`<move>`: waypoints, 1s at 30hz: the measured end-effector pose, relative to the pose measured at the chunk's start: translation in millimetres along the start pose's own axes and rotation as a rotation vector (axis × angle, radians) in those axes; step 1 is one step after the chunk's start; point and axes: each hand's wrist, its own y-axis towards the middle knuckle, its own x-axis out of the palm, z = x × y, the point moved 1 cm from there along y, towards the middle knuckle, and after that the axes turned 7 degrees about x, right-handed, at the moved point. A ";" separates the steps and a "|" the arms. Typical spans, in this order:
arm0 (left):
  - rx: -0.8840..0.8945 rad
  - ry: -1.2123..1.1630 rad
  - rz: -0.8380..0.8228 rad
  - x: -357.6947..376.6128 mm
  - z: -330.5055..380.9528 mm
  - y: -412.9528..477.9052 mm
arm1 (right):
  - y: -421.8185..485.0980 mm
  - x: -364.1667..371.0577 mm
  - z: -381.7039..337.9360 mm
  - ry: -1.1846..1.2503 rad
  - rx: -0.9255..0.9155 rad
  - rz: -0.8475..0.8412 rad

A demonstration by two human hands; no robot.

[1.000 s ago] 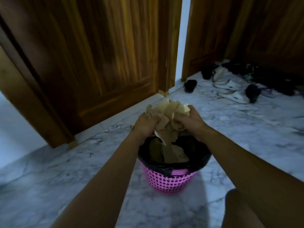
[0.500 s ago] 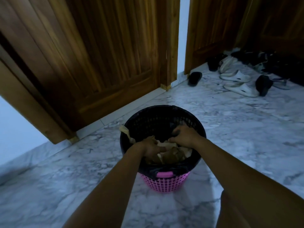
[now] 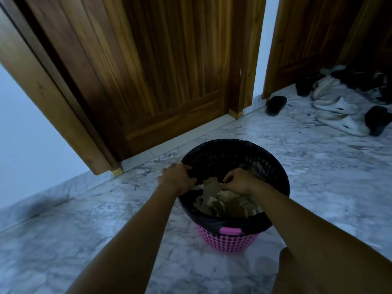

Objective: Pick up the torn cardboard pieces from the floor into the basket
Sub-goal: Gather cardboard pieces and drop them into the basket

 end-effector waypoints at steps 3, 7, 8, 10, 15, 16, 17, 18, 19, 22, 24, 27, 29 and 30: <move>0.023 0.100 0.127 7.0 3.9 -7.7 | 4.8 4.8 0.8 -0.015 0.014 -0.025; 0.144 0.141 0.449 0.7 21.7 -10.4 | 10.4 -4.9 1.4 0.010 0.020 -0.024; 0.165 0.116 0.450 -0.6 25.6 -6.5 | 9.9 -9.6 1.2 0.012 0.024 -0.015; 0.104 0.128 0.338 -0.8 25.5 2.1 | 10.5 -17.7 1.0 0.026 0.032 -0.005; 0.052 0.204 0.271 12.6 5.4 3.3 | 12.6 -27.2 8.0 0.080 0.021 0.007; 0.070 0.245 0.301 13.8 3.4 -0.4 | 13.9 -25.5 11.6 0.085 0.029 0.001; 0.094 0.286 0.314 13.3 4.1 -5.4 | 14.7 -22.4 15.1 0.085 0.039 -0.007; 0.125 0.327 0.334 11.6 5.8 -10.0 | 15.5 -18.3 17.6 0.074 0.043 -0.018; 0.160 0.366 0.354 9.9 9.0 -13.1 | 15.7 -13.9 19.5 0.054 0.044 -0.030; 0.338 0.399 0.439 2.0 29.8 -15.7 | 17.9 -6.6 22.8 0.000 0.061 -0.032; 0.459 0.326 0.375 5.6 51.0 -16.9 | 20.8 -9.9 25.8 -0.025 0.084 0.000; 0.264 -0.033 -0.212 34.6 71.7 -18.4 | 15.5 -22.5 27.9 -0.116 0.103 0.033; 0.237 0.029 -0.498 58.1 70.6 -19.4 | 11.2 -30.4 24.8 -0.171 0.103 0.048; 0.286 0.111 -0.501 61.6 67.0 -19.2 | 10.3 -32.2 21.9 -0.200 0.092 0.057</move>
